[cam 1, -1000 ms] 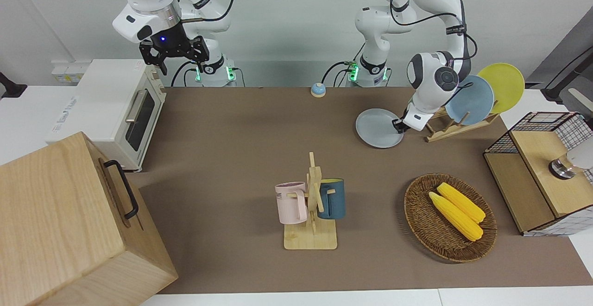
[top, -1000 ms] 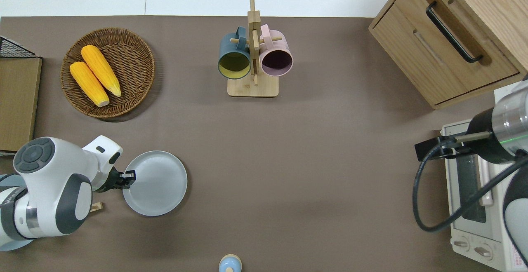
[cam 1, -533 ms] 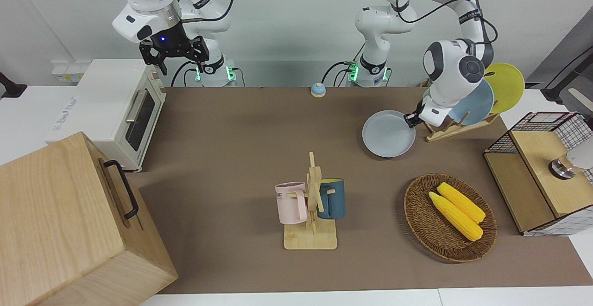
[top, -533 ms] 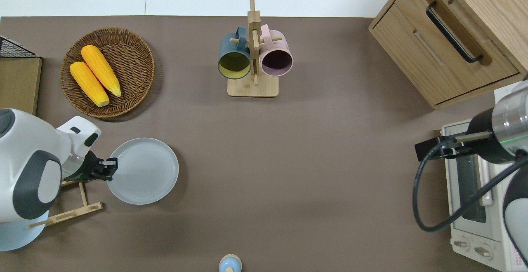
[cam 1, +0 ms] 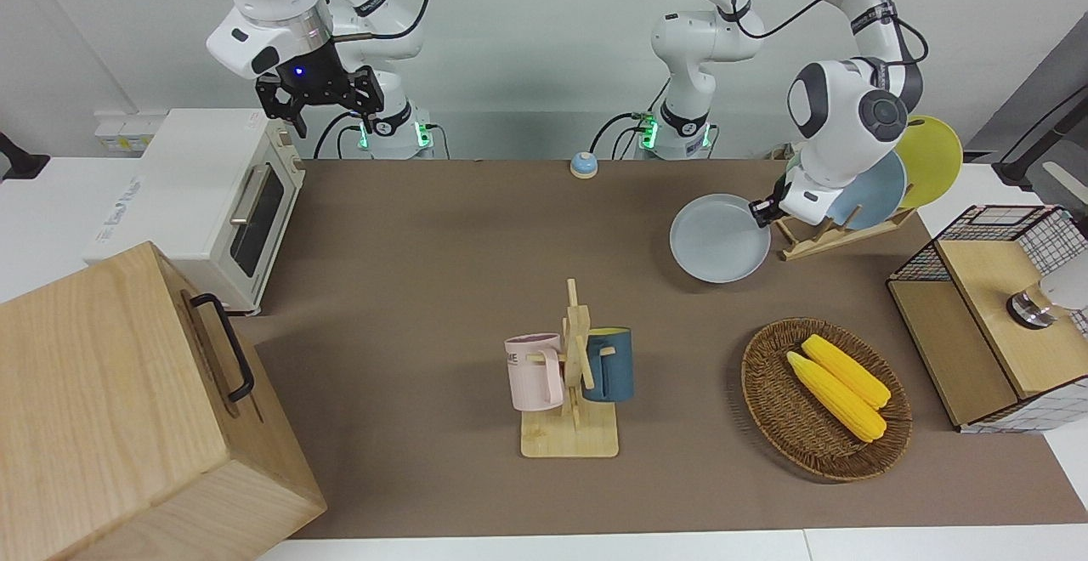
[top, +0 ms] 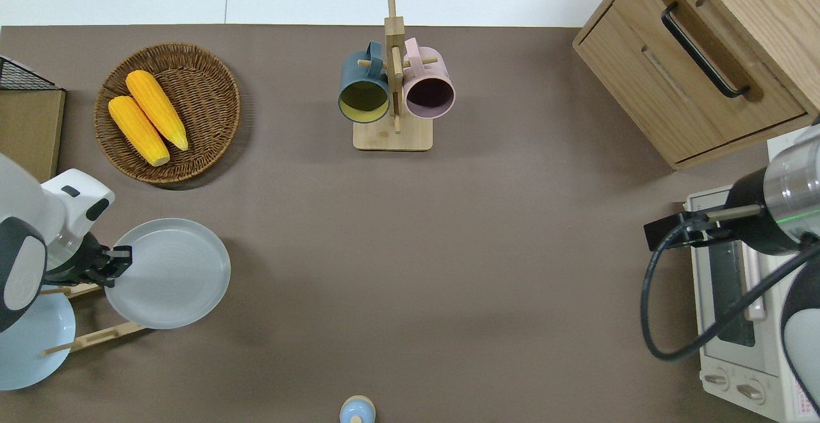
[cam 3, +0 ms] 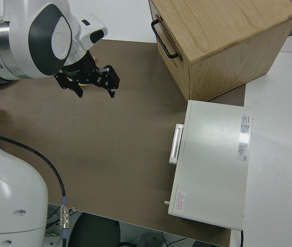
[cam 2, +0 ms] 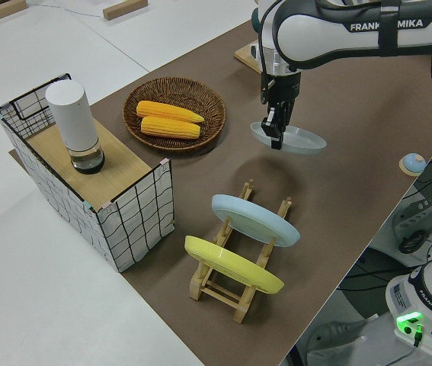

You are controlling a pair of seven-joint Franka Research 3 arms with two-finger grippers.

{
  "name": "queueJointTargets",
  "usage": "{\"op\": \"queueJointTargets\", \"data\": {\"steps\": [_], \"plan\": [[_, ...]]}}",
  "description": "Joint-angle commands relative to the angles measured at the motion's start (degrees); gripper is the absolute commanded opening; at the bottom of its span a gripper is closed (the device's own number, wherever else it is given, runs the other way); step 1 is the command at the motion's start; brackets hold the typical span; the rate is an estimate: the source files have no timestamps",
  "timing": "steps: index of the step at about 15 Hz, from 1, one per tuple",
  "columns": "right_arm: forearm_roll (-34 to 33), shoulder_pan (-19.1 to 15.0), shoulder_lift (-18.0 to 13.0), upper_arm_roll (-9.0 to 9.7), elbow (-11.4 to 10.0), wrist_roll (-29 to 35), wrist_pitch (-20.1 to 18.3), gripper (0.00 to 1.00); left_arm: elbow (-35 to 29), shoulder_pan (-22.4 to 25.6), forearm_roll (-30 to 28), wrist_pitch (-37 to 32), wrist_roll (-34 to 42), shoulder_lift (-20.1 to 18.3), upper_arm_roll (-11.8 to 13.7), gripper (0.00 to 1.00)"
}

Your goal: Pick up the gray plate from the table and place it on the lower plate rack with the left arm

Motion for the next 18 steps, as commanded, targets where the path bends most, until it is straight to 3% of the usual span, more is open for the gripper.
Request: {"op": "queueJointTargets", "data": {"steps": [1,5,8,13,18], "plan": [[0.20,-0.84,-0.27,0.38,0.35,-0.19,-0.87,0.990,2.53,-0.99,11.27,-6.49,-2.97,-0.79,-0.62,0.00],[0.20,-0.76,-0.27,0.38,0.35,-0.19,-0.87,0.987,3.50,-1.08,25.94,-12.13,-5.60,-0.71,-2.82,0.00],[0.20,-0.76,-0.27,0.38,0.35,-0.19,-0.87,0.987,2.80,-1.08,33.00,-12.84,-10.79,0.25,-4.93,0.00],[0.20,-0.76,-0.27,0.38,0.35,-0.19,-0.87,0.990,1.74,-3.19,39.42,-17.75,-19.49,4.21,-5.55,0.00],[0.20,-0.85,-0.27,0.38,0.35,-0.19,-0.87,0.990,0.43,-4.68,38.82,-19.78,-20.81,4.65,-5.64,0.00]]}}
